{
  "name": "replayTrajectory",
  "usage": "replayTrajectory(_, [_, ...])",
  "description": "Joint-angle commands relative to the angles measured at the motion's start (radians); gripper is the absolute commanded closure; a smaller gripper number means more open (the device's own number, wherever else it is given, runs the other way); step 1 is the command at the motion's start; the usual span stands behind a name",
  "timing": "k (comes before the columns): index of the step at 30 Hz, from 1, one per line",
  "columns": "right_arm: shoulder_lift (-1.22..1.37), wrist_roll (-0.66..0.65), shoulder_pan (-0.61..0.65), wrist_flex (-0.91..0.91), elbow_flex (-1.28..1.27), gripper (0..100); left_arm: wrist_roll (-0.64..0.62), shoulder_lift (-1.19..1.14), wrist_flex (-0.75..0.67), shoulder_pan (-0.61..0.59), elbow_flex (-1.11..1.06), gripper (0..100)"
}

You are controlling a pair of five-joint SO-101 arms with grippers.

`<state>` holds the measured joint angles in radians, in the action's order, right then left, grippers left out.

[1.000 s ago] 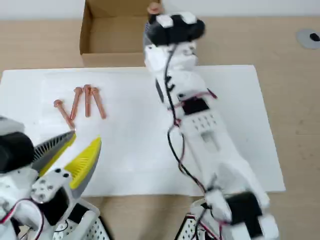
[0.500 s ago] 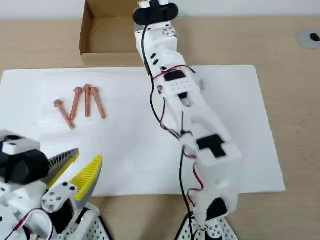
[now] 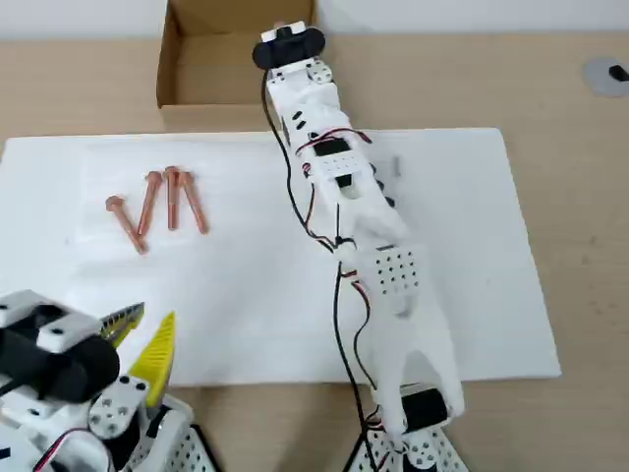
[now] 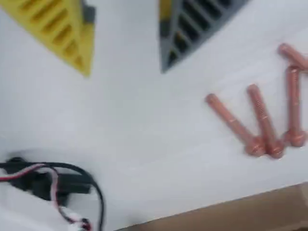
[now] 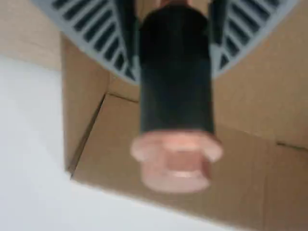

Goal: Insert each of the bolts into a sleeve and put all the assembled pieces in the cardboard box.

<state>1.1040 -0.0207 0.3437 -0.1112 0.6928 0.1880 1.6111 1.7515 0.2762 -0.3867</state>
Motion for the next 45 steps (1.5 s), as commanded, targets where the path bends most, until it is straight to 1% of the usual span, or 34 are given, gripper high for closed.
replayTrajectory(1, [-0.001,-0.005,-0.019,0.049,0.154,92.6,0.008,0.004,0.000,-0.043,-0.002,89])
replayTrajectory(4, [0.018,-0.003,-0.018,0.124,0.205,84.6,0.006,0.005,0.000,-0.048,-0.002,88])
replayTrajectory(6, [0.024,-0.003,-0.018,0.161,0.232,82.0,0.005,0.005,0.000,-0.048,-0.002,88])
replayTrajectory(16, [0.021,-0.003,-0.021,0.198,0.269,81.5,0.000,-0.001,-0.006,-0.048,0.000,88])
replayTrajectory(18, [0.021,-0.003,-0.021,0.199,0.291,81.5,-0.035,-0.002,-0.041,-0.051,-0.002,88])
replayTrajectory(20, [0.021,-0.003,-0.021,0.239,0.326,81.5,-0.120,-0.010,-0.086,-0.107,-0.014,87])
replayTrajectory(22, [0.021,-0.003,-0.018,0.351,0.397,81.5,-0.178,-0.050,-0.138,-0.204,-0.072,87])
replayTrajectory(23, [0.019,-0.003,-0.016,0.436,0.453,81.5,-0.192,-0.082,-0.161,-0.261,-0.106,85])
replayTrajectory(26, [-0.007,-0.002,-0.016,0.747,0.676,81.5,-0.196,-0.208,-0.224,-0.420,-0.181,83])
replayTrajectory(29, [-0.018,0.034,-0.021,1.051,0.886,81.6,-0.195,-0.329,-0.269,-0.519,-0.176,83])
replayTrajectory(31, [-0.022,0.063,-0.028,1.229,0.990,81.6,-0.195,-0.386,-0.293,-0.554,-0.149,83])
replayTrajectory(36, [-0.168,0.092,-0.067,1.603,0.975,81.6,-0.195,-0.460,-0.328,-0.568,-0.100,83])
replayTrajectory(40, [-0.288,0.103,-0.094,1.872,0.975,81.6,-0.199,-0.555,-0.379,-0.571,-0.158,83])
replayTrajectory(41, [-0.314,0.100,-0.101,1.907,0.969,81.7,-0.203,-0.590,-0.397,-0.571,-0.166,83])
replayTrajectory(45, [-0.404,0.100,-0.180,1.901,0.969,81.7,-0.204,-0.762,-0.488,-0.572,-0.153,83])
